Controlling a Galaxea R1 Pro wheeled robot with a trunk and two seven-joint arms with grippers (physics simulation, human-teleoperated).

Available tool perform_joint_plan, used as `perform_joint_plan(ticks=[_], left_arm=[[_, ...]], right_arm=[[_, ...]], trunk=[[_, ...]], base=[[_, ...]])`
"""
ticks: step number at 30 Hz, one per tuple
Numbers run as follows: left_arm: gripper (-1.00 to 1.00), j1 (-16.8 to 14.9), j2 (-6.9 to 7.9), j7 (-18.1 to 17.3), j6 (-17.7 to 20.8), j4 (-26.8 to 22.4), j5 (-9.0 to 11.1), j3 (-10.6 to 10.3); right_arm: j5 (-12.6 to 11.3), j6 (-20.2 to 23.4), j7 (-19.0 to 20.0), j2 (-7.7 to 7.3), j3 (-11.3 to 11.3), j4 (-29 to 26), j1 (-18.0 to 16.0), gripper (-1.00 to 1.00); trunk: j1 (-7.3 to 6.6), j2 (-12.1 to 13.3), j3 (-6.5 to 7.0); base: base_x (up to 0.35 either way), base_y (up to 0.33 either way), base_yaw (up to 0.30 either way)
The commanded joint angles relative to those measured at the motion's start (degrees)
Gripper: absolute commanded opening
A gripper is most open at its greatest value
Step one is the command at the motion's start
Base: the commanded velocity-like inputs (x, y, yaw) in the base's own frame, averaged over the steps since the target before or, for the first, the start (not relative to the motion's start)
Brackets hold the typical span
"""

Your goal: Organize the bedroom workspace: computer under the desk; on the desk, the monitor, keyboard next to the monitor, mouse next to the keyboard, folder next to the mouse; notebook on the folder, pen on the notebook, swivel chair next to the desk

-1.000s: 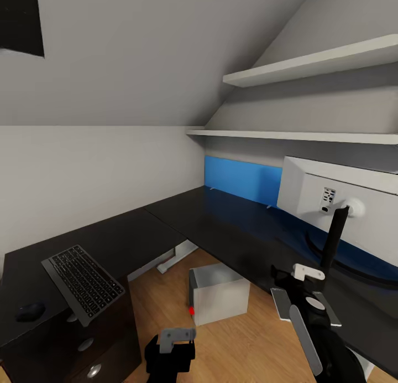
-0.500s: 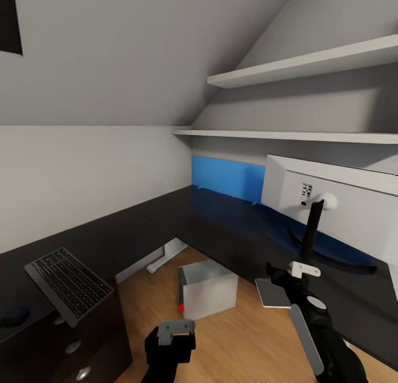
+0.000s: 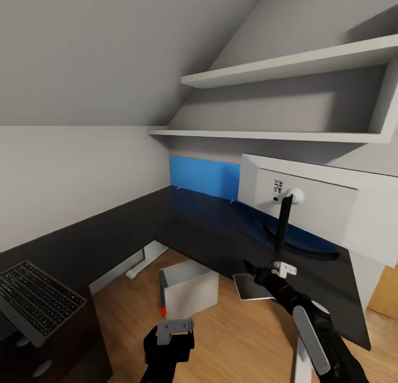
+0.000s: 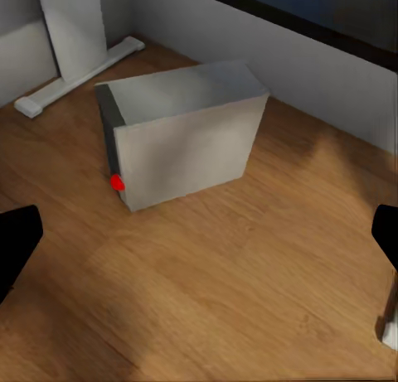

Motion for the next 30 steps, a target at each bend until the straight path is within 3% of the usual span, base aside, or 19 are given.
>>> perform_joint_plan(ticks=[1, 11, 27, 30], left_arm=[[1.0, -0.01, 0.0, 0.37, 0.16, -0.1, 0.35, -0.03], [1.0, -0.01, 0.0, 0.35, 0.15, -0.09, 0.35, -0.16], [1.0, -0.01, -0.03, 0.38, 0.15, -0.09, 0.35, -0.26], [1.0, -0.01, 0.0, 0.39, 0.15, -0.13, 0.35, -0.17]], right_arm=[[-0.64, 0.38, 0.17, -0.11, -0.09, 0.01, -0.04, 1.0], [-1.76, 0.41, 0.18, -0.62, -0.09, 0.37, 0.04, 1.0], [-1.95, 0.41, 0.49, -0.21, 0.22, 3.57, 0.05, 1.0], [-3.04, 0.41, 0.57, 0.04, 0.35, 5.07, 0.05, 1.0]], trunk=[[0.0, -0.03, -0.05], [0.0, -0.03, -0.05], [0.0, -0.03, -0.05], [0.0, -0.03, -0.05]], base=[[0.0, 0.0, -0.266], [-0.138, 0.05, -0.197], [-0.177, 0.087, -0.013], [-0.042, 0.032, 0.0]])
